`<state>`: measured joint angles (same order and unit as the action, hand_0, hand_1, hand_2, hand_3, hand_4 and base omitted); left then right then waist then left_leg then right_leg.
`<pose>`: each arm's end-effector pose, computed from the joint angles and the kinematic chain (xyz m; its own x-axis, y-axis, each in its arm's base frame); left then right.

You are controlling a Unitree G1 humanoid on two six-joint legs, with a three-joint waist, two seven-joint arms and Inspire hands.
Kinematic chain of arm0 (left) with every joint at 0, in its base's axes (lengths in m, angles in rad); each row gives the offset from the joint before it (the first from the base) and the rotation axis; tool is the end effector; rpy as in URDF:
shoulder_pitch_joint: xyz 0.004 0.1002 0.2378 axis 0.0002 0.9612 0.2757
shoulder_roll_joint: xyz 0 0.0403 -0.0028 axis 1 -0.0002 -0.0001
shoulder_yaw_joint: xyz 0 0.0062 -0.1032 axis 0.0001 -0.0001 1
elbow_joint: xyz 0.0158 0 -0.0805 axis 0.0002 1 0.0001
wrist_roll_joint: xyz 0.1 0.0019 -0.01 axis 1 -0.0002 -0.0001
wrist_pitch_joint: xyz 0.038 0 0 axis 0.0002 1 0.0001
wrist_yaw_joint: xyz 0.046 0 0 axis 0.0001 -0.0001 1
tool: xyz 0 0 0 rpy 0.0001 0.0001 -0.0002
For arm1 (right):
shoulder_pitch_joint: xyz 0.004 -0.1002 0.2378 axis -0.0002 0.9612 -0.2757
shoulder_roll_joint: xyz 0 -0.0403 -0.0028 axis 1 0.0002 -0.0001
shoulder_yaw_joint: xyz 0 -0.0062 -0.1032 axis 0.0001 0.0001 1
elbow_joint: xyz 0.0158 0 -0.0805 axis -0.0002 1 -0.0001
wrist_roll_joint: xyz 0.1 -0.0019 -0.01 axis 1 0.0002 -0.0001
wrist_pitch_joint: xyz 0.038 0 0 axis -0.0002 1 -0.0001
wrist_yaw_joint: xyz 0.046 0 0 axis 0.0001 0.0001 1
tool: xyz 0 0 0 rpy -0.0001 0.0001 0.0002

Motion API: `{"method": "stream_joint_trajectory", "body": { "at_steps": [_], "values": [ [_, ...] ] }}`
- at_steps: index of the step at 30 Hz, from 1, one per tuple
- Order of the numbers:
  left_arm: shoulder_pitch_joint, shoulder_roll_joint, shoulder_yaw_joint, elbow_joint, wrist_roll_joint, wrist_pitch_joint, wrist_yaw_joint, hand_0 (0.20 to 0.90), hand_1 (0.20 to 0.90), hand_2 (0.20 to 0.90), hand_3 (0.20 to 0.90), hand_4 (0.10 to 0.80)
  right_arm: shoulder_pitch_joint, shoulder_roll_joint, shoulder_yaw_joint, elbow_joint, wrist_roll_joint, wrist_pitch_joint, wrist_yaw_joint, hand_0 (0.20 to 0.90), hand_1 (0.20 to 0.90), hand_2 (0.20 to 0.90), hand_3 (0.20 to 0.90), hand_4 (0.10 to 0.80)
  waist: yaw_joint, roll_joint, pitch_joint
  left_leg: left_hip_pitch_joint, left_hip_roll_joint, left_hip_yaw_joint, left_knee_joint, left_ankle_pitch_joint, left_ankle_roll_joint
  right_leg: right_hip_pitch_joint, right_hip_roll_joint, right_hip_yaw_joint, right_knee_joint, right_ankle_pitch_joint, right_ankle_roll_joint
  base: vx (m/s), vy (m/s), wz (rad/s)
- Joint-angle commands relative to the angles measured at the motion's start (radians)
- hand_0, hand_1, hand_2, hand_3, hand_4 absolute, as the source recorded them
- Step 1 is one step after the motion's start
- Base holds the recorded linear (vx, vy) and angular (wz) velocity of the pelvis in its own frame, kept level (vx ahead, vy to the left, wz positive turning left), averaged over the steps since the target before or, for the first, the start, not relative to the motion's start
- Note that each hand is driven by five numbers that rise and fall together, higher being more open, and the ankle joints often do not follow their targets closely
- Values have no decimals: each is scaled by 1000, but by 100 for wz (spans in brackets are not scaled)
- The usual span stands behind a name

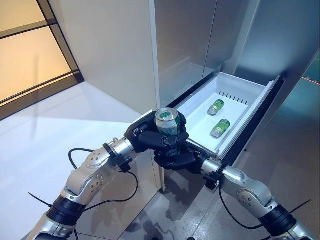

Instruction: Put drinks into fridge and close the fridge

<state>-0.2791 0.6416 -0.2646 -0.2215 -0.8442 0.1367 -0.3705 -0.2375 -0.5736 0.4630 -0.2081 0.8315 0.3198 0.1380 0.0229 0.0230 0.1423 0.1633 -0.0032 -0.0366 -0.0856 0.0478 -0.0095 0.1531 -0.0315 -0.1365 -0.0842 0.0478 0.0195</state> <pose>0.2360 0.1795 0.1372 0.6680 -0.7245 0.1700 0.7411 0.6684 -0.0634 0.2187 -0.1420 0.0916 0.7077 0.6905 -0.1496 -0.6553 0.7207 0.2264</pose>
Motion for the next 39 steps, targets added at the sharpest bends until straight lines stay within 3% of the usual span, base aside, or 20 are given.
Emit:
{"method": "stream_joint_trajectory", "body": {
  "at_steps": [1,5,8,13,22,25,28,33,39],
  "values": [
    [-98,-34,43,-66,25,-247,26,900,900,900,900,800,-221,93,-170,-120,76,-147,-56,300,300,300,200,100,2,-37,-82,14,-45,46,2,-52,35,9,3,19,56,-53,31,0,0,0],
    [-110,-20,90,-85,109,-415,127,900,900,900,900,800,-234,69,-209,-108,42,-131,-63,300,300,300,200,100,5,-45,-82,15,-46,39,1,-53,35,10,4,17,59,-55,29,0,0,0],
    [-114,-36,134,-101,90,-484,168,900,900,900,900,800,-247,58,-238,-102,4,-120,-63,300,300,300,200,100,6,-51,-83,14,-45,33,1,-55,34,9,5,18,61,-58,26,0,0,0],
    [-127,-69,141,-102,95,-507,206,900,900,900,900,800,-286,48,-252,-89,-59,-123,-88,300,300,300,200,100,4,-57,-82,16,-45,28,2,-57,33,11,7,20,63,-60,23,0,0,0],
    [-162,-107,74,-40,46,-350,193,900,900,900,900,800,-447,10,-261,19,-189,-172,-213,300,300,300,200,100,7,-60,-75,24,-46,25,8,-66,32,15,7,17,71,-65,21,0,0,0],
    [-156,-131,27,0,-22,-236,136,900,900,900,900,800,-530,-28,-264,117,-249,-199,-291,300,300,300,200,100,14,-62,-75,25,-47,22,13,-68,32,18,6,13,73,-65,21,27,8,1],
    [-143,-149,0,26,-48,-172,95,900,900,900,900,800,-578,-55,-264,180,-243,-206,-335,300,300,300,200,100,20,-62,-73,26,-47,21,14,-69,32,21,6,9,72,-65,20,46,10,1],
    [-76,-178,-74,77,-104,-56,49,900,900,900,900,800,-731,-168,-246,413,-212,-200,-410,300,300,300,200,100,51,-66,-71,26,-51,7,17,-71,30,29,4,-5,65,-62,22,59,16,5],
    [36,-182,-142,94,-142,40,-39,900,900,900,900,800,-851,-277,-176,722,-244,-184,-365,300,300,300,200,100,91,-72,-60,16,-56,-15,19,-62,28,31,0,-26,65,-58,21,57,15,10]
  ]
}}
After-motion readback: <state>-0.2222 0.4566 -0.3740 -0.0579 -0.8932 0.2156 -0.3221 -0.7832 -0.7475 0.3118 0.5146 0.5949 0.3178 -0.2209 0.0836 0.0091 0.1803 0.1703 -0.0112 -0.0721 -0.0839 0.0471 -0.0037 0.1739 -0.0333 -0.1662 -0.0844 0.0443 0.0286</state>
